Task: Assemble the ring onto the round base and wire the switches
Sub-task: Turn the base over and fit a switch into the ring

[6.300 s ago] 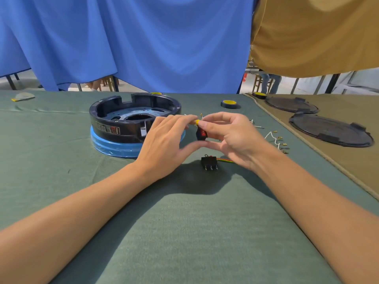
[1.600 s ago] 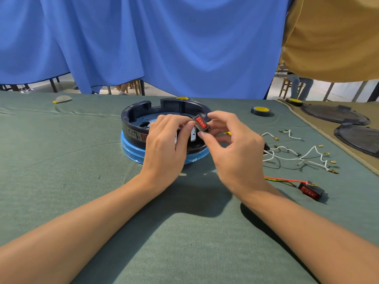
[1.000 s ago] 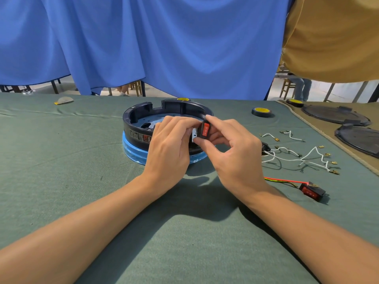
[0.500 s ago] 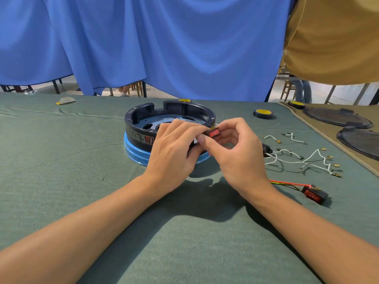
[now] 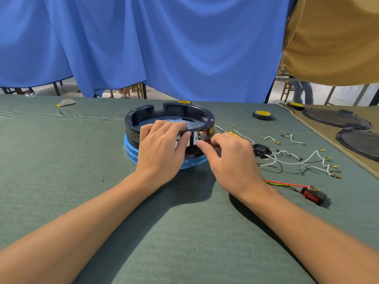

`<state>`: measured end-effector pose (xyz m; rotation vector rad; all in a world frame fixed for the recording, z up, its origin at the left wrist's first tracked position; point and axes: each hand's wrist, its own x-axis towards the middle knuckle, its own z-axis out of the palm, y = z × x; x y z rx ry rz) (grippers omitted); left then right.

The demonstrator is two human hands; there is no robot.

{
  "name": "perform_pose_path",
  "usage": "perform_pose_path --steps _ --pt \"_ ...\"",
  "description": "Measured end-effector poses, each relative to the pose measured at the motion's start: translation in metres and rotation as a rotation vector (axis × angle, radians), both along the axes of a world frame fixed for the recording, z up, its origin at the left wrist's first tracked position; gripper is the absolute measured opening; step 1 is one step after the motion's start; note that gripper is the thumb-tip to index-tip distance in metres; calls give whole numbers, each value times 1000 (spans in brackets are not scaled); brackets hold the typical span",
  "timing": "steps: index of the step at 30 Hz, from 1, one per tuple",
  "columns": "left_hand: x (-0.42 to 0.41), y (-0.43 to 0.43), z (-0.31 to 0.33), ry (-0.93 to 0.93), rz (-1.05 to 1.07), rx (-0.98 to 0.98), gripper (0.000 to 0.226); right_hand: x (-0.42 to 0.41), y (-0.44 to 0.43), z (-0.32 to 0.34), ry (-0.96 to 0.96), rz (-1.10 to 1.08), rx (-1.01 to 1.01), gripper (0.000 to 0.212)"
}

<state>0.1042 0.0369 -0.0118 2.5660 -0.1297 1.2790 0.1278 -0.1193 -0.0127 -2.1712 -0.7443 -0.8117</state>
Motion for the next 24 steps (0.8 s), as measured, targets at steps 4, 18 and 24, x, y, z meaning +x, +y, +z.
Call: perform_pose_path --steps 4,18,24 --pt "0 -2 -1 -2 9 5 25 4 4 -1 7 -47 -54 36" --pt "2 -4 -2 -51 -3 -42 22 3 9 11 57 -39 -214 27" --pt "3 -4 -2 -70 -7 -60 21 5 8 10 85 -37 -189 30"
